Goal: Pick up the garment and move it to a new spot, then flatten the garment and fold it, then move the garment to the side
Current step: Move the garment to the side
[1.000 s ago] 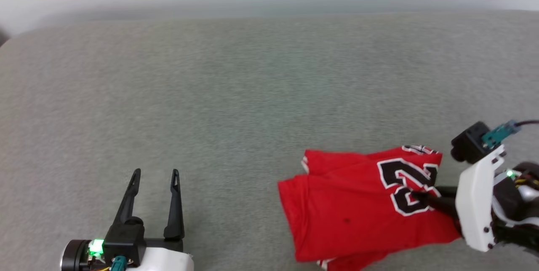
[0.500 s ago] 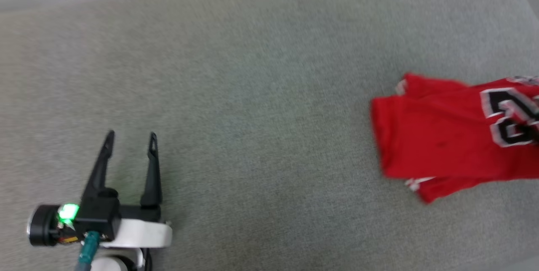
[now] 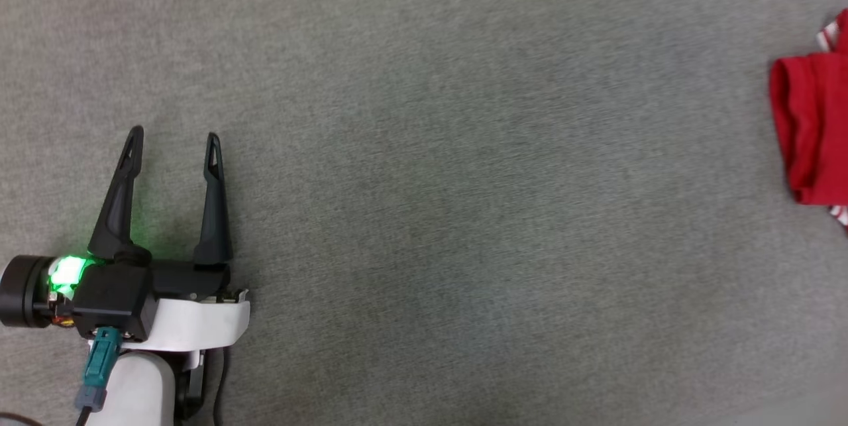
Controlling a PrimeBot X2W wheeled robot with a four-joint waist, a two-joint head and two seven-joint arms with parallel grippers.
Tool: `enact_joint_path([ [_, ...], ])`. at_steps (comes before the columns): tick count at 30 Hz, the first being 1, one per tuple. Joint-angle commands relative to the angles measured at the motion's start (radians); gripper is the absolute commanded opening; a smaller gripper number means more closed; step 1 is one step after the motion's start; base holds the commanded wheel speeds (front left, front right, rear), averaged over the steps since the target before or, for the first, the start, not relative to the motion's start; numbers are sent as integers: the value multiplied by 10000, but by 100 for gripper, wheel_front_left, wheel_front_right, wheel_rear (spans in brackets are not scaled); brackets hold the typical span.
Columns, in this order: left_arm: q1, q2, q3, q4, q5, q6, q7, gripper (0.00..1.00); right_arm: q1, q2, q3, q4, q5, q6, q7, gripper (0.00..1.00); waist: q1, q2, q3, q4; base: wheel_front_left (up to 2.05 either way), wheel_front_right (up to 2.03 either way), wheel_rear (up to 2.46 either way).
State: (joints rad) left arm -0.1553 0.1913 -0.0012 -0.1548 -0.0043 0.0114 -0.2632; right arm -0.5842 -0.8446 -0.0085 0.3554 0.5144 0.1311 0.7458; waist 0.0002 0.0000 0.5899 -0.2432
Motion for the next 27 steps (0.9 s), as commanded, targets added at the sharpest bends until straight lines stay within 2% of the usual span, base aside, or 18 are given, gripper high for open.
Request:
enact_joint_path([
  [1, -123, 49, 15, 26, -38, 17, -17, 100, -212, 275, -171, 112, -128, -8, 15, 0, -2, 0, 214, 195, 0, 0, 0],
  [4, -81, -85, -73, 53, -62, 48, -8, 100, -147, 700, -458, 276, -710, -8, -22, 0, -2, 0, 58, 341, 0, 0, 0],
  [5, -68, -141, -113, 80, -76, 60, -9, 100, -110, 825, -556, 334, -847, -10, -73, 55, -2, 0, -62, 380, 0, 0, 0],
  [6, -42, -207, -149, 113, -85, 62, -11, 100, -64, 912, -683, 408, -1021, -10, -144, 100, -2, 0, -221, 431, 0, 0, 0],
  [11, 158, -424, -237, 305, -142, 149, -19, 100, 220, 849, -902, 366, -1868, -10, -617, 100, -2, 0, -1061, 653, 0, 0, 0],
  [15, 596, -674, -272, 486, -195, 263, -19, 100, 468, 753, -1102, -58, -2593, -10, -1679, 100, -2, 0, -2030, 913, 0, 0, 0],
  [22, 1497, -1001, -285, 780, -346, 398, -19, 100, 499, 1328, -1798, -729, -3731, -8, -4998, 100, -2, 0, -3453, 1459, 0, 0, 0],
  [27, 1974, -1132, -331, 927, -354, 427, -19, 100, 486, 2286, -1901, -1008, -4436, -9, -7235, 100, -2, 0, -4117, 1829, 0, 0, 0],
])
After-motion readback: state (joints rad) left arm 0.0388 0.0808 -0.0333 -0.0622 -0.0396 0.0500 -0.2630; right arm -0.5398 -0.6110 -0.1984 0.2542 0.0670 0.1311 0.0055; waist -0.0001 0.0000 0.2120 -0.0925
